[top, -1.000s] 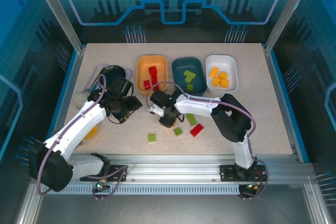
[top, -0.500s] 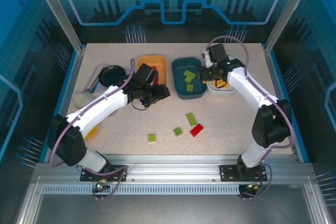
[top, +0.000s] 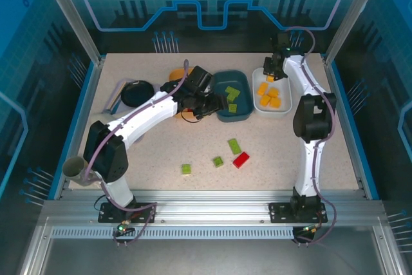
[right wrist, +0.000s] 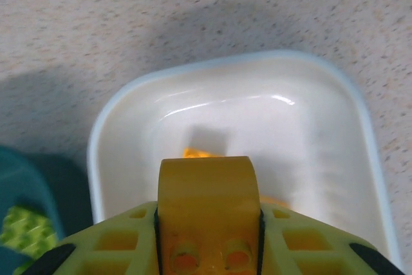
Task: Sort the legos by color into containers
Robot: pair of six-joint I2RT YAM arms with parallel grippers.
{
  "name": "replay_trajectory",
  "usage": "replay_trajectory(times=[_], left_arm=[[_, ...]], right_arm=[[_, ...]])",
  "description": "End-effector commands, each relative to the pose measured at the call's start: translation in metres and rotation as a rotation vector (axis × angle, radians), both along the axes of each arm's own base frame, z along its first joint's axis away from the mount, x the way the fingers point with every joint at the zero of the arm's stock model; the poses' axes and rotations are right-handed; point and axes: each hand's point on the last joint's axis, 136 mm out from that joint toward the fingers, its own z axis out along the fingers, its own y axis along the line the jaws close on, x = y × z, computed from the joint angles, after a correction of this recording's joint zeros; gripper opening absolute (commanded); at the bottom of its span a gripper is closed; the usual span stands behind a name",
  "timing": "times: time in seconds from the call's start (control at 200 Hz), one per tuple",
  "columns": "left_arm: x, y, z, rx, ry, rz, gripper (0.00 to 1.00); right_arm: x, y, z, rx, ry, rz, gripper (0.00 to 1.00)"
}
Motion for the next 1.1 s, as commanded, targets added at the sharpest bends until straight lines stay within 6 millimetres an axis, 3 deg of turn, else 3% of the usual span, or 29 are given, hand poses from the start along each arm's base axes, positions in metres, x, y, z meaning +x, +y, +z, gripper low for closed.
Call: replay_trajectory(times=[0.0,0.28,0.49,0.74,0.93,1.09], left_arm=[[-0.001,-0.008,0.011,-0.017,-0.015,-0.042,0.68],[-0.005,-0.003,0.009,0.013,-0.004,-0.048,0.68],[-0.007,-0.003,0.005,0.017,0.011,-0.05,0.68],[-0.01,-0.001,0.005,0.021,0.017,-0.052,0.68],[-0.012,0.001,0.004,0.029,0.017,-0.06,0.68],[-0.014,0.002,-0.001,0.041,0.023,-0.074,0.69]], right_arm=[[-0.011,-0.026,-0.018,-0.167,0.116,-0.003,0.17],[0.001,-0.04,-0.045,-0.472,0.196,0.151,0.18],[0.007,-0.045,-0.05,-0.548,0.211,0.173,0.21],[-0.004,-0.044,-0.068,-0.597,0.286,0.206,0.27],[-0.003,-0.013,-0.043,-0.602,0.224,0.238,0.5],[-0.009,0.018,-0.004,-0.566,0.138,0.254,0.56]])
